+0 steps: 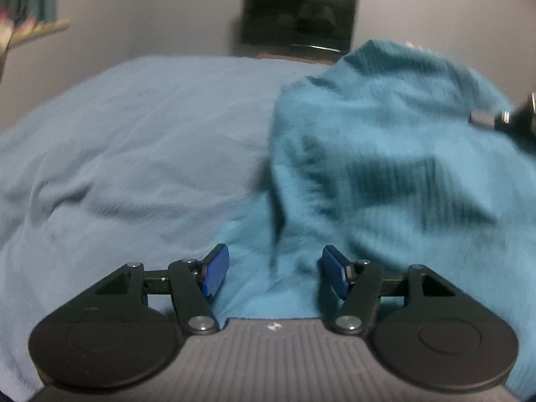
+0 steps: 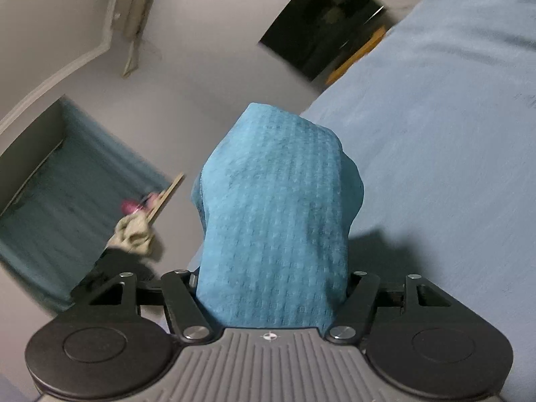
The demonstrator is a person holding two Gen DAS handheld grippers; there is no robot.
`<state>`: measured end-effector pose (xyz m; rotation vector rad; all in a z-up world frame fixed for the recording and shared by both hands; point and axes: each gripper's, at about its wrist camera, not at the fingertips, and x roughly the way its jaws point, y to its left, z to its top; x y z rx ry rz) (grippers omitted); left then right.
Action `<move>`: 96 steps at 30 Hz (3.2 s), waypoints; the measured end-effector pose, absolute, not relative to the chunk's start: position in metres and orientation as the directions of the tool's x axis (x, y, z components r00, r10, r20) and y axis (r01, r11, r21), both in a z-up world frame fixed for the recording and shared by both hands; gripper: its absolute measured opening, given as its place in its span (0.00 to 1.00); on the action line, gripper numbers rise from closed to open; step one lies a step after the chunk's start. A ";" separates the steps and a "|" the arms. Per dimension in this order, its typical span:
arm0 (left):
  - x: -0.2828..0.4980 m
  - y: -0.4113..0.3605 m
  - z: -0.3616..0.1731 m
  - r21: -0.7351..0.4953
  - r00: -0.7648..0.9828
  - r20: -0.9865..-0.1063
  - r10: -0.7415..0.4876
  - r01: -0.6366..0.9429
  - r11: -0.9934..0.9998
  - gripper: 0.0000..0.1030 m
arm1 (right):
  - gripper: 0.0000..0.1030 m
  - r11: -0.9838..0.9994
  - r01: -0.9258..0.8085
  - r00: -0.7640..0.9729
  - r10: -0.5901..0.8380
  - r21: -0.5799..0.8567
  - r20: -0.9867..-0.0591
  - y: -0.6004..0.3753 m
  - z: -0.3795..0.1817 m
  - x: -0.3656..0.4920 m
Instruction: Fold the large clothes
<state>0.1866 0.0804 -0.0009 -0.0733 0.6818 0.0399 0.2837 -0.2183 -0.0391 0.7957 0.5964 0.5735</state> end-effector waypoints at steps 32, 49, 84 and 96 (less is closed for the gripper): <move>0.276 -0.015 -0.025 -0.131 0.763 -0.620 -0.184 0.130 0.983 0.61 | 0.95 0.954 -0.031 0.864 0.176 0.298 -0.472 -0.345 -0.022 0.447; 0.268 -0.007 -0.025 -0.154 0.751 -0.628 -0.205 0.138 0.978 0.61 | 0.93 0.993 -0.119 0.825 0.112 0.023 -0.554 -0.303 -0.009 0.187; 0.260 -0.019 -0.020 -0.099 0.780 -0.584 -0.224 0.206 0.973 0.63 | 0.52 0.906 -0.423 0.768 0.343 -0.027 -0.542 -0.229 -0.044 0.214; 0.272 0.018 -0.028 -0.458 0.667 -0.578 -0.470 0.212 0.863 0.10 | 0.52 0.988 -0.098 0.877 0.143 0.122 -0.459 -0.256 -0.004 0.294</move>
